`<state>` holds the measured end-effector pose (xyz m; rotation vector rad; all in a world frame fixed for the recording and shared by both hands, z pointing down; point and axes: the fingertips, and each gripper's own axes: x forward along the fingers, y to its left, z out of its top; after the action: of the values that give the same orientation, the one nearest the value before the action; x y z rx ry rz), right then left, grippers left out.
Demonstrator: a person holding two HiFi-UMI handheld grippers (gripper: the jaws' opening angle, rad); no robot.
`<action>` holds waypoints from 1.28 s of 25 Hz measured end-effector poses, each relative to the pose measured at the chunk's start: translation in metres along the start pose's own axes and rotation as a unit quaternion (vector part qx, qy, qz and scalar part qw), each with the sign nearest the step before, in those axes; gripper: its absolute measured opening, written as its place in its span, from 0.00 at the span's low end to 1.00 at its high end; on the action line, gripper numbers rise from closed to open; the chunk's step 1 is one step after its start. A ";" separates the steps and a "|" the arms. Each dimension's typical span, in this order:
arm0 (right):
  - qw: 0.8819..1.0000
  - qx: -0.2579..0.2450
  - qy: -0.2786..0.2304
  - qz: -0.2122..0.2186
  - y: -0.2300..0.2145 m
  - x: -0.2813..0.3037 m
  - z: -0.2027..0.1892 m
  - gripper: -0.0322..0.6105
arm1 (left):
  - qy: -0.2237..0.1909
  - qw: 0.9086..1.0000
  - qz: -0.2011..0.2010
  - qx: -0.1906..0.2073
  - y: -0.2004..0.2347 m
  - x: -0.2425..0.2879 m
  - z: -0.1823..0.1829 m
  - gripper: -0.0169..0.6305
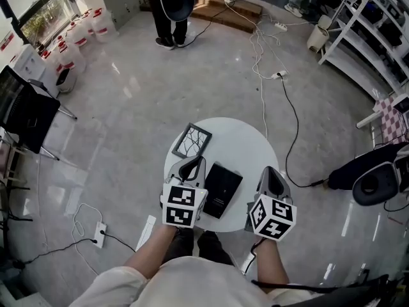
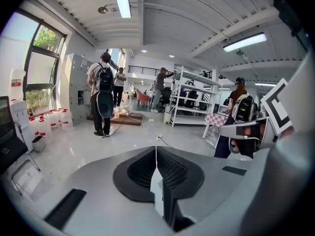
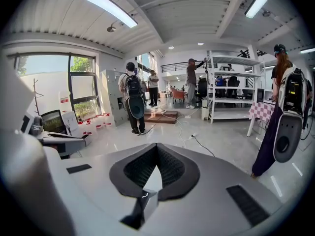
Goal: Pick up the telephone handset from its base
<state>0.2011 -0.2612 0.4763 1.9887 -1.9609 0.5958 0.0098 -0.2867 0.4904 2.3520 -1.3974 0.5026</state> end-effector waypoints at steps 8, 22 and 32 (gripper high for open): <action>0.999 0.003 0.034 0.020 0.021 0.011 -0.034 0.09 | 0.039 0.999 0.008 -0.018 0.005 -0.003 -0.047 0.06; 0.996 0.014 0.088 0.026 0.030 0.013 -0.100 0.09 | 0.108 0.994 -0.003 -0.027 0.000 -0.005 -0.118 0.06; 0.995 0.014 0.100 0.026 0.029 0.016 -0.113 0.09 | 0.132 0.990 -0.024 -0.037 -0.001 -0.002 -0.135 0.06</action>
<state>0.1614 -0.2226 0.5804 1.8202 -1.8985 0.8061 -0.0059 -0.2205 0.6071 2.1629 -1.2134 0.7082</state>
